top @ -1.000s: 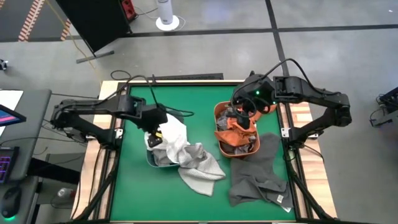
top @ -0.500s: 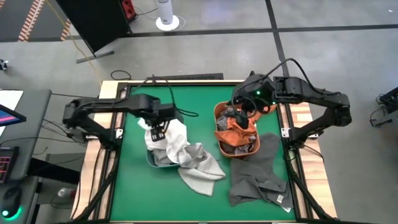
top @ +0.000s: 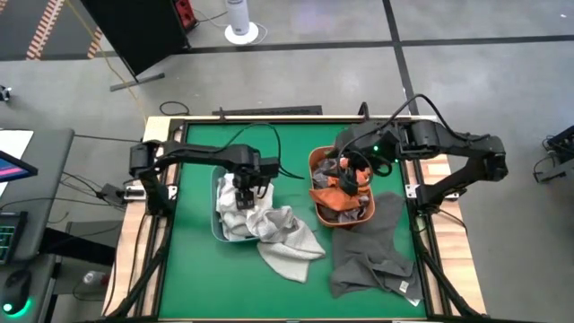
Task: Sort towels by color in basket
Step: Put the white towel into the green bin
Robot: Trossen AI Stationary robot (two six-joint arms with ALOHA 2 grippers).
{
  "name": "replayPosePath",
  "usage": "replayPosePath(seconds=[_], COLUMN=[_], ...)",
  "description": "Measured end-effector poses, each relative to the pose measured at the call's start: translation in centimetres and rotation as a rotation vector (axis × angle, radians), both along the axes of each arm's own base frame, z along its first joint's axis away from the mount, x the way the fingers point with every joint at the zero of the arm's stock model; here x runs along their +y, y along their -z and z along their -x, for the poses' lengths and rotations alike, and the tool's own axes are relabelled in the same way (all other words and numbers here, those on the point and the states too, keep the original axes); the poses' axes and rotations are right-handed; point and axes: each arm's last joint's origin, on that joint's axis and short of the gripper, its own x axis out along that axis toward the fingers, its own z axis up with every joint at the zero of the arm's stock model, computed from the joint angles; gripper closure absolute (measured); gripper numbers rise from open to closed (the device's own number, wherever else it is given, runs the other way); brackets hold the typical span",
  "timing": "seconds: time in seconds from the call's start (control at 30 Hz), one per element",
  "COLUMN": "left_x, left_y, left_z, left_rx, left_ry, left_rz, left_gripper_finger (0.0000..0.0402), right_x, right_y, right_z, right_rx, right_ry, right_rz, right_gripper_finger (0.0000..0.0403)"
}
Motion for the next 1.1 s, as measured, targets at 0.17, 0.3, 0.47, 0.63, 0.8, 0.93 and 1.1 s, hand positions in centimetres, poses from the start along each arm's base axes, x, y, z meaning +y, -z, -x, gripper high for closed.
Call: replayPosePath(seconds=[0.17,0.3,0.47,0.63,0.8,0.93,1.1], left_x=[-0.1,-0.1,-0.2,-0.2,-0.1,-0.2,-0.3], left_y=[0.6,0.6,0.6,0.6,0.6,0.6,0.6], left_z=[-0.2,-0.2,-0.6,-1.3,-1.6,-1.5,-1.1], left_rx=[0.011,0.010,-0.026,-0.105,-0.146,-0.150,-0.114], left_ry=[0.000,-0.019,-0.034,0.030,0.138,0.214,0.262], left_rz=[0.026,0.038,0.092,0.111,0.110,0.143,0.163], left_gripper_finger=[0.0178,0.0178,0.0178,0.0178,0.0178,0.0178,0.0178], right_x=[0.5,0.5,0.3,0.3,0.3,0.3,0.3], right_y=[0.0,0.0,0.0,0.0,0.0,0.0,0.0], right_z=[0.0,0.0,0.0,0.0,0.0,0.0,0.0], right_rx=[-0.002,-0.002,-0.002,-0.002,-0.002,-0.002,-0.002], right_ry=[0.003,0.002,0.009,0.009,0.009,0.008,0.008], right_rz=[0.013,0.014,0.017,0.018,0.018,0.018,0.018], right_gripper_finger=[0.0138,0.0138,0.0138,0.0138,0.0138,0.0138,0.0138])
